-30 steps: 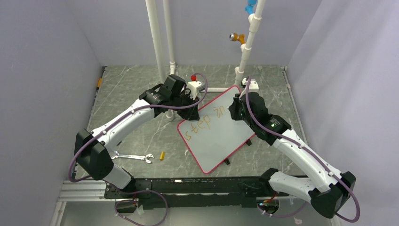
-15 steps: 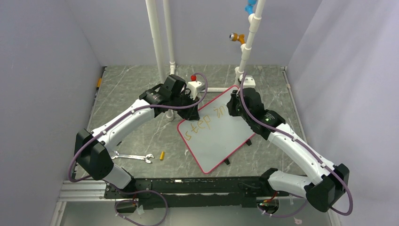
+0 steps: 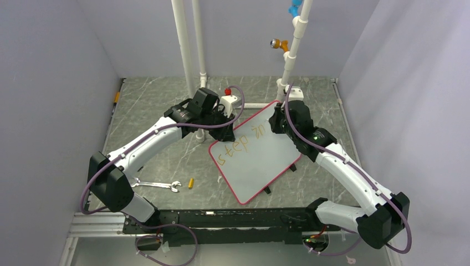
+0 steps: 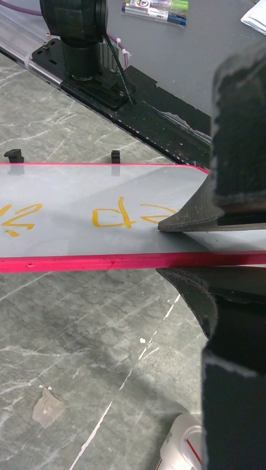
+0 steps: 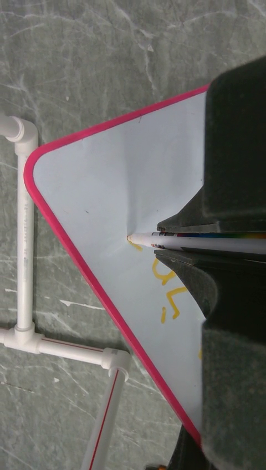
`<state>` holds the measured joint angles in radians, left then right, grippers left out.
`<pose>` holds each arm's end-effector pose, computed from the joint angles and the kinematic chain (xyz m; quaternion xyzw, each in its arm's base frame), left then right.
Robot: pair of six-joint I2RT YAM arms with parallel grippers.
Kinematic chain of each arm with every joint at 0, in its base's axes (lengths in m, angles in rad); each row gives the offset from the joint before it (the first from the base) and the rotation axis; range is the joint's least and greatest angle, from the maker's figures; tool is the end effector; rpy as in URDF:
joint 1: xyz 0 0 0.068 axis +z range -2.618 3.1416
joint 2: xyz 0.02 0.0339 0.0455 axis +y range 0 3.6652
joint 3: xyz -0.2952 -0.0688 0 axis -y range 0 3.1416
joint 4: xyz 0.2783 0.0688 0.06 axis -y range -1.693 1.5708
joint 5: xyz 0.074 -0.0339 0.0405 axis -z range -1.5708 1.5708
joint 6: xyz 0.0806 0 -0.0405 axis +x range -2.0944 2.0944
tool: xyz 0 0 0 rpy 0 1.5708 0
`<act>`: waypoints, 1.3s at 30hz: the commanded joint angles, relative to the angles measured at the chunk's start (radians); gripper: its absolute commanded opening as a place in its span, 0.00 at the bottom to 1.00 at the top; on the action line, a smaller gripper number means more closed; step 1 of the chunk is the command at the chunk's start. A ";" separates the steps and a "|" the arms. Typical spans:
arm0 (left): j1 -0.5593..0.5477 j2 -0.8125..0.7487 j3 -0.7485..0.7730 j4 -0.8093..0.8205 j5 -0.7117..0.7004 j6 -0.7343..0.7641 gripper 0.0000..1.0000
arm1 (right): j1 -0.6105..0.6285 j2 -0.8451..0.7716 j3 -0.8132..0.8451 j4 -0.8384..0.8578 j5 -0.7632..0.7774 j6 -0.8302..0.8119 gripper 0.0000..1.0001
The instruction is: Write a sentence on the whiteboard
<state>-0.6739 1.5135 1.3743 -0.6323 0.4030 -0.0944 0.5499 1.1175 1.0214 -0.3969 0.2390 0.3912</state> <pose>0.2875 -0.2701 0.3257 0.3325 0.8427 -0.3138 0.2843 0.2723 0.1445 0.3398 -0.0066 0.8543 0.1398 0.5005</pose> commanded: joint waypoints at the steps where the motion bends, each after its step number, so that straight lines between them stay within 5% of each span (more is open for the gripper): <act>1: -0.003 -0.024 0.009 0.038 -0.060 0.077 0.00 | -0.024 0.013 0.019 0.042 -0.016 -0.024 0.00; 39: -0.004 -0.027 0.009 0.038 -0.069 0.078 0.00 | -0.038 0.045 0.083 0.022 -0.070 -0.038 0.00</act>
<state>-0.6743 1.5135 1.3743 -0.6319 0.4023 -0.0944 0.5156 1.1728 1.1160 -0.4099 0.1875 0.3622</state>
